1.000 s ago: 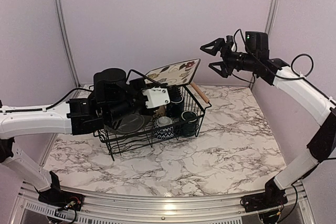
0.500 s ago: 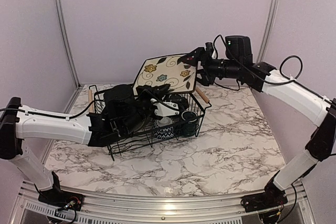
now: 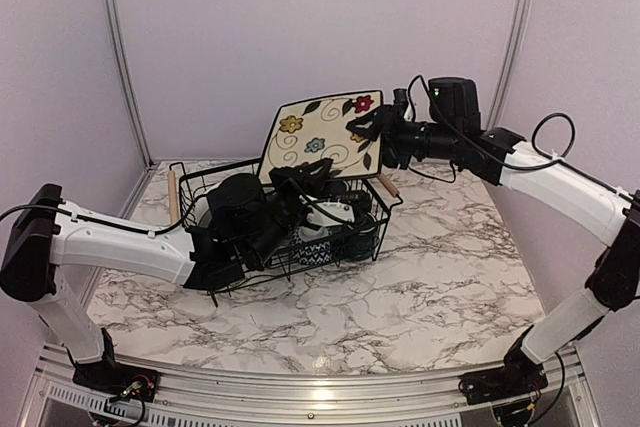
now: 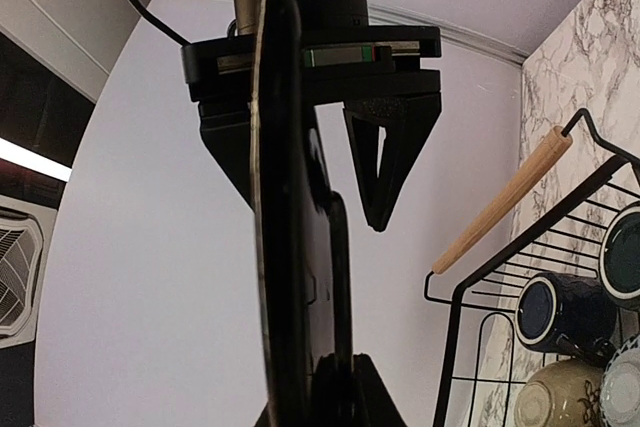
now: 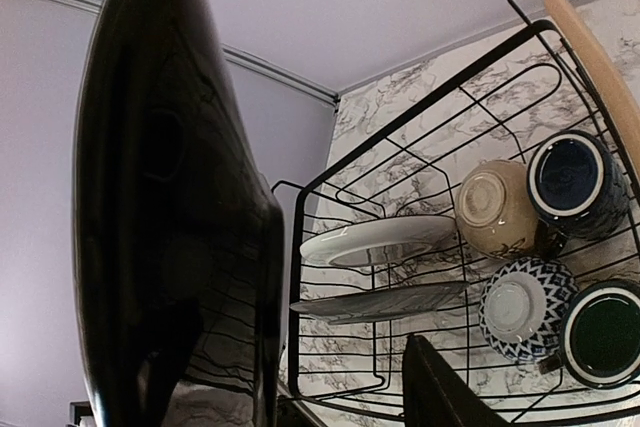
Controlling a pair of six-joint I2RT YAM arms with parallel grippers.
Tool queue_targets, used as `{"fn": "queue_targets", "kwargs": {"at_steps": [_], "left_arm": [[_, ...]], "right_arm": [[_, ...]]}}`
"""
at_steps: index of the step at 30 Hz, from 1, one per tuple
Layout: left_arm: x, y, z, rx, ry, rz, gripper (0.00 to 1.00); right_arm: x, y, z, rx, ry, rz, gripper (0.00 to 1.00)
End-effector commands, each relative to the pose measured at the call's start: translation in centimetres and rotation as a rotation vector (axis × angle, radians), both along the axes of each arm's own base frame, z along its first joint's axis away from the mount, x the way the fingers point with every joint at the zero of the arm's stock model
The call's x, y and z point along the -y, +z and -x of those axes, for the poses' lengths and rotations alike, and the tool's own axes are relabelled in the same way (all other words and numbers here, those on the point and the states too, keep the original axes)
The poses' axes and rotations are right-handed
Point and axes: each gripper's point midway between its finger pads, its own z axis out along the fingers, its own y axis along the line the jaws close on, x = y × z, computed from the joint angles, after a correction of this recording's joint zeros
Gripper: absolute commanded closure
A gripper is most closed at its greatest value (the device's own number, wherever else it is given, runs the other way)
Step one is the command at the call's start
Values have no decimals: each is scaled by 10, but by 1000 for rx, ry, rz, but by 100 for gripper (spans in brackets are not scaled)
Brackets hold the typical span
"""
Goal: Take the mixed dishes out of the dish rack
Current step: Pass from the left arm to the right
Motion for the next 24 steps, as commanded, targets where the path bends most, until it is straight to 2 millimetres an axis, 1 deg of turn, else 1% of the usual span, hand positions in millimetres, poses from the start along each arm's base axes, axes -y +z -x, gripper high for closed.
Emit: {"fn": "queue_targets", "kwargs": {"at_steps": [1, 2, 3, 4, 5, 6, 7, 8, 9, 11, 13, 15, 17, 20, 24], "left_arm": [[-19, 70, 2, 155, 74, 115, 100], [-19, 68, 1, 151, 78, 104, 100], [-20, 67, 0, 146, 81, 105, 100], [-21, 68, 0, 139, 79, 118, 100], [-22, 68, -1, 132, 79, 127, 100], [-24, 68, -2, 127, 79, 133, 100], [-25, 67, -3, 122, 83, 138, 100], [-26, 68, -4, 122, 90, 144, 100], [-28, 68, -5, 127, 95, 150, 100], [-29, 69, -4, 134, 98, 152, 100], [-30, 69, -4, 132, 101, 155, 100], [-30, 69, -5, 129, 107, 155, 100], [-29, 70, -6, 130, 109, 154, 100], [-25, 69, -7, 127, 106, 150, 100], [-20, 62, -10, 125, 106, 131, 100]], "right_arm": [[0, 7, 14, -28, 3, -38, 63], [1, 5, 15, -34, 0, -33, 64], [3, 5, 15, -32, -7, -26, 63], [4, 7, 16, -10, -4, -18, 52], [6, 10, 18, 10, -3, -11, 36], [9, 12, 18, 18, -12, -5, 24], [11, 15, 19, 25, -19, -3, 17], [15, 20, 20, 40, -30, -3, 13], [19, 24, 21, 55, -41, -6, 12], [23, 27, 24, 62, -52, -13, 11], [22, 22, 24, 46, -45, -17, 12], [10, 15, 26, 23, 5, -40, 18], [0, 10, 24, 3, 35, -53, 21], [-4, 7, 17, 1, 32, -52, 25], [-10, 9, 13, 9, 43, -68, 36]]}}
